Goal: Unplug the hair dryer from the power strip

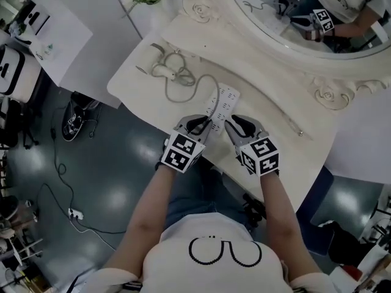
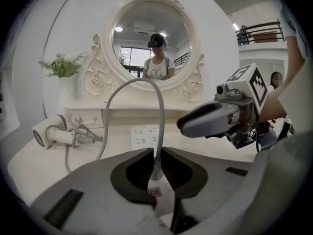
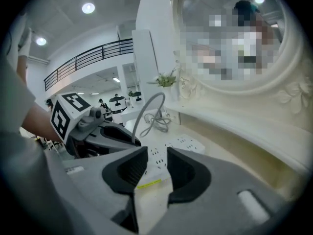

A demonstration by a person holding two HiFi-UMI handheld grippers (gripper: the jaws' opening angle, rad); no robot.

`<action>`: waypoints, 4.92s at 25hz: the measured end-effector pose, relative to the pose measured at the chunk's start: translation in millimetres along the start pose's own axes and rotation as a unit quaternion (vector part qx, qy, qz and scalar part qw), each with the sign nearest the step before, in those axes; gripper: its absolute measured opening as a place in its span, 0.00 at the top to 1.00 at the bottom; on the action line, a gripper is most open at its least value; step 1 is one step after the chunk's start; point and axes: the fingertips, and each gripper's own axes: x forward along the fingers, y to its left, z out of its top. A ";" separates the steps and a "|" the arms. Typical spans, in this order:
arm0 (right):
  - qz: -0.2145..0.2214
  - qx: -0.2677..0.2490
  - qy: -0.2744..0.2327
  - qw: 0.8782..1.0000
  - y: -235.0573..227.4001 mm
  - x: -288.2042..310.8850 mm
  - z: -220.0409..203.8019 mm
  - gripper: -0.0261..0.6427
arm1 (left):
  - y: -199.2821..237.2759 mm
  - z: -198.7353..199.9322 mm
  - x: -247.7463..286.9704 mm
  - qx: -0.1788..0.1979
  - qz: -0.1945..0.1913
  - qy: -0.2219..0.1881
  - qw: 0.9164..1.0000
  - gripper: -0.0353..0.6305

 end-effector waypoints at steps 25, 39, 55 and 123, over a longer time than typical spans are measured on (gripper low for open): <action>-0.004 -0.094 0.076 0.993 -13.1 68.3 -20.0 0.62 | 4.4 -0.9 -3.6 0.009 0.018 -0.004 1.000 0.89; -0.019 -0.086 0.091 0.992 -12.2 68.8 -20.7 0.62 | 9.7 -1.4 -4.1 0.018 0.019 0.022 0.999 0.89; -0.012 -0.092 0.085 0.992 -9.0 67.0 -23.1 0.63 | 14.8 -0.6 -10.4 -0.028 0.019 0.011 0.999 0.89; -0.187 0.004 -0.050 0.981 -0.6 -34.7 52.3 0.70 | 96.1 18.7 41.5 -0.111 -0.031 0.079 0.990 0.88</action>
